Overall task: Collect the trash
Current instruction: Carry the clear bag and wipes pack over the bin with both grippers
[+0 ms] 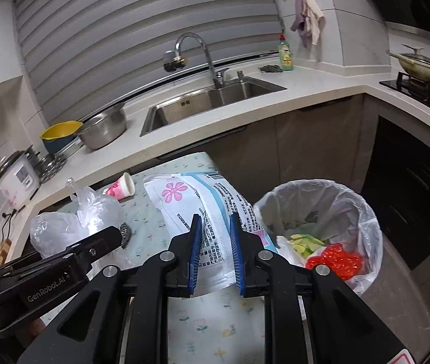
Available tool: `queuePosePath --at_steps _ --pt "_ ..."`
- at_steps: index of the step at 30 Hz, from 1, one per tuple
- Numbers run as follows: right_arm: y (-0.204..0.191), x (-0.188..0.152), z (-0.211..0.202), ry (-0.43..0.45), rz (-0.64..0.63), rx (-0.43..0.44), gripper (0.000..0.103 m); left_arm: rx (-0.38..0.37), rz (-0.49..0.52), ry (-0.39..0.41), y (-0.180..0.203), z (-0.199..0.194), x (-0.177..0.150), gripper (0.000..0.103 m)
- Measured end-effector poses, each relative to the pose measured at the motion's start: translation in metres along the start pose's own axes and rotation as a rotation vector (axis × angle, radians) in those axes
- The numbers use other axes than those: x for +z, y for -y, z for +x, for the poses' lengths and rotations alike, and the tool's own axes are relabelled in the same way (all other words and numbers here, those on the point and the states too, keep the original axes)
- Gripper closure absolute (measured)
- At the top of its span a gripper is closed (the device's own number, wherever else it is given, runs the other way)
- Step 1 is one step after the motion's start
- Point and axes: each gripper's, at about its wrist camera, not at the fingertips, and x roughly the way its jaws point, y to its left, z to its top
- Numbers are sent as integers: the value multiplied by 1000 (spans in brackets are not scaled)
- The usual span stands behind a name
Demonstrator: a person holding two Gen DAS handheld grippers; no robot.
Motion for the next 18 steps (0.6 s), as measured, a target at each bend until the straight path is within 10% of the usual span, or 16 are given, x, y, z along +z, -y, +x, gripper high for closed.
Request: queuePosePath --at_steps 18 --pt "152 -9 11 -23 185 -177 85 -179 203 -121 142 103 -10 59"
